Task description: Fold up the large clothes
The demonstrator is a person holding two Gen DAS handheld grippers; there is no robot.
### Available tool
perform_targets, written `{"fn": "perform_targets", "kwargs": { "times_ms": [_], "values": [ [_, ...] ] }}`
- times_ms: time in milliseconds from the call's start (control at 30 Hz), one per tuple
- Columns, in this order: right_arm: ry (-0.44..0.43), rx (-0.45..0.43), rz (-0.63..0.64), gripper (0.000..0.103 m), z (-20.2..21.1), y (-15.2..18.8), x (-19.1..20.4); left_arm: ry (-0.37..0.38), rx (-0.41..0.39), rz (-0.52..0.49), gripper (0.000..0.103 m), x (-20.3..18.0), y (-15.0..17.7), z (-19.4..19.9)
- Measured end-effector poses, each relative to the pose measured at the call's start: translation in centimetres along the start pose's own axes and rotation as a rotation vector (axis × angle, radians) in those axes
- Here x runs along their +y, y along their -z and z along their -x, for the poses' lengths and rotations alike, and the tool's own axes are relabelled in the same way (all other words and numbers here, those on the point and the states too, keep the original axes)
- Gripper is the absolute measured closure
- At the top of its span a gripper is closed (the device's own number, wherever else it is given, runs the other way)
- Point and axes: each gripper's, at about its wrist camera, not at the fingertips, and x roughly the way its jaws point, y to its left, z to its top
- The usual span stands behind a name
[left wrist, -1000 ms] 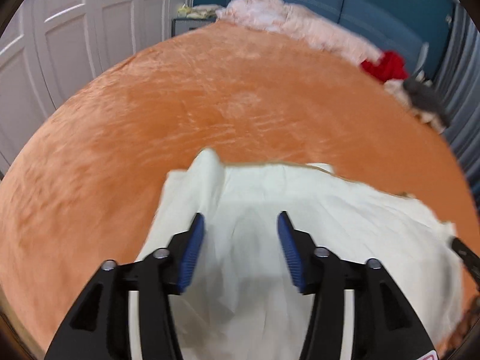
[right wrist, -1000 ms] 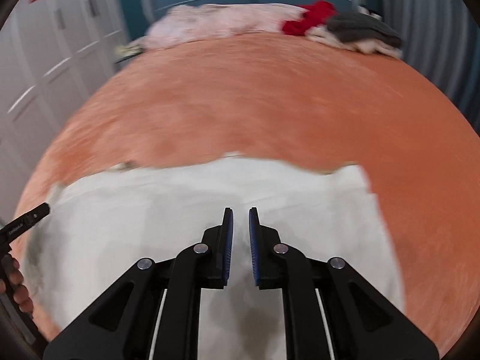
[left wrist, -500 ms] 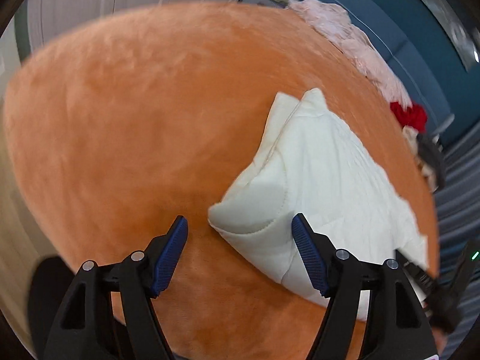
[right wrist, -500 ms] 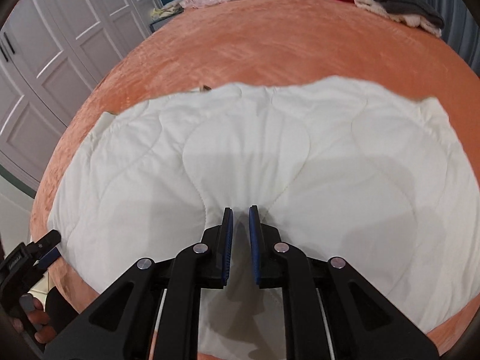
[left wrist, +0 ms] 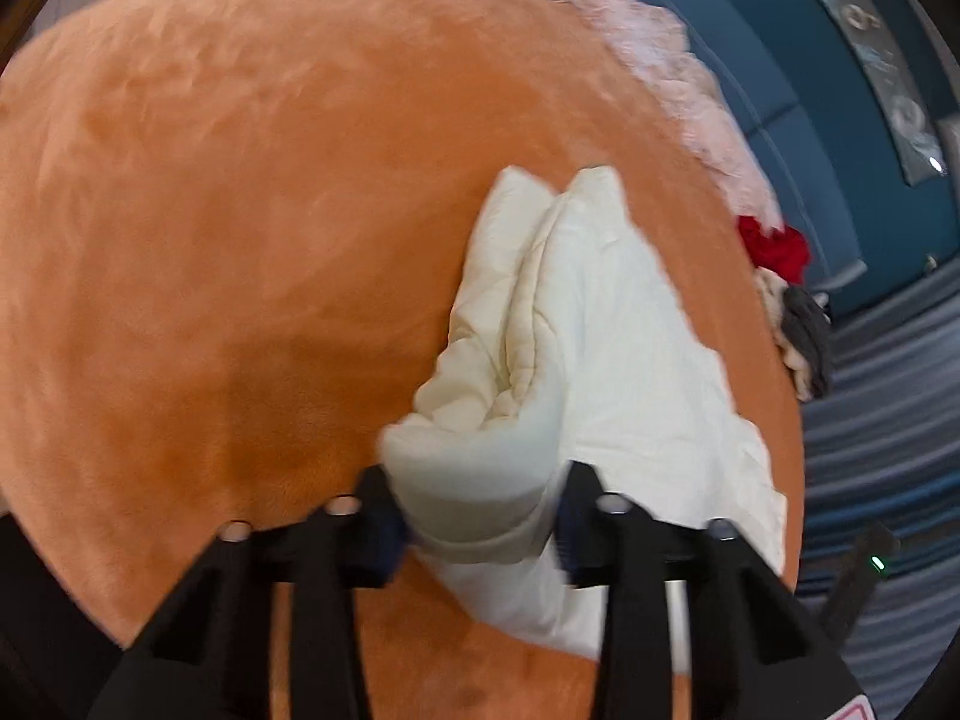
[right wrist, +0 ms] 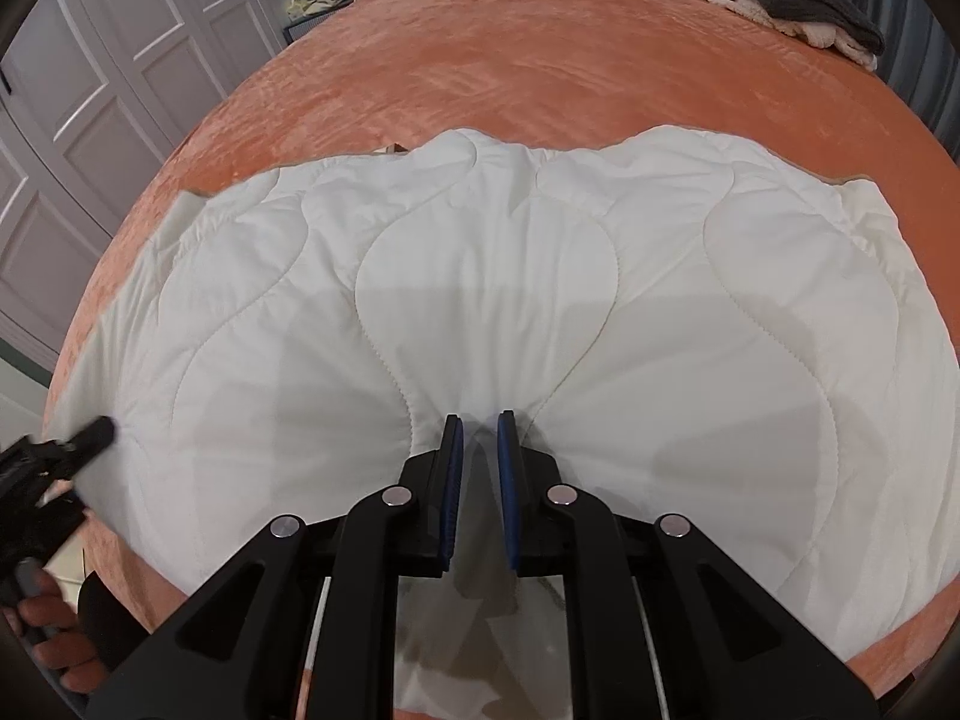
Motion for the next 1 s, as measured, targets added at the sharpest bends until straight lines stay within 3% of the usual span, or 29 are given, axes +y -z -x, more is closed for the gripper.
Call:
{"fn": "perform_targets", "kwargs": {
  "times_ms": [133,267,433,633,833,1000],
  "values": [
    [-0.015,0.021,0.033,0.092,0.7,1.2,1.3,0.065,-0.037,-0.103,0.082,-2.0,0.3,5.0],
    [-0.090,0.048,0.095,0.092,2.1,3.8,4.6,0.042,-0.116,-0.247,0.082,-4.1,0.8,10.8],
    [-0.189,0.068,0.155,0.092,6.0,6.4,6.3,0.004,-0.178,-0.282,0.082,-3.9,-0.3,15.9],
    [-0.233,0.147,0.178,0.089,6.4,9.3,6.4,-0.038,-0.205,-0.322,0.082,-4.6,-0.1,16.9],
    [-0.249,0.168,0.171,0.093,2.5,9.7,7.1,0.043,-0.182,-0.479,0.082,-10.6,2.9,17.2],
    [-0.361,0.142,0.025,0.090,5.1,9.1,4.1,0.119,-0.143,-0.630,0.082,-16.8,6.7,15.8]
  ]
}}
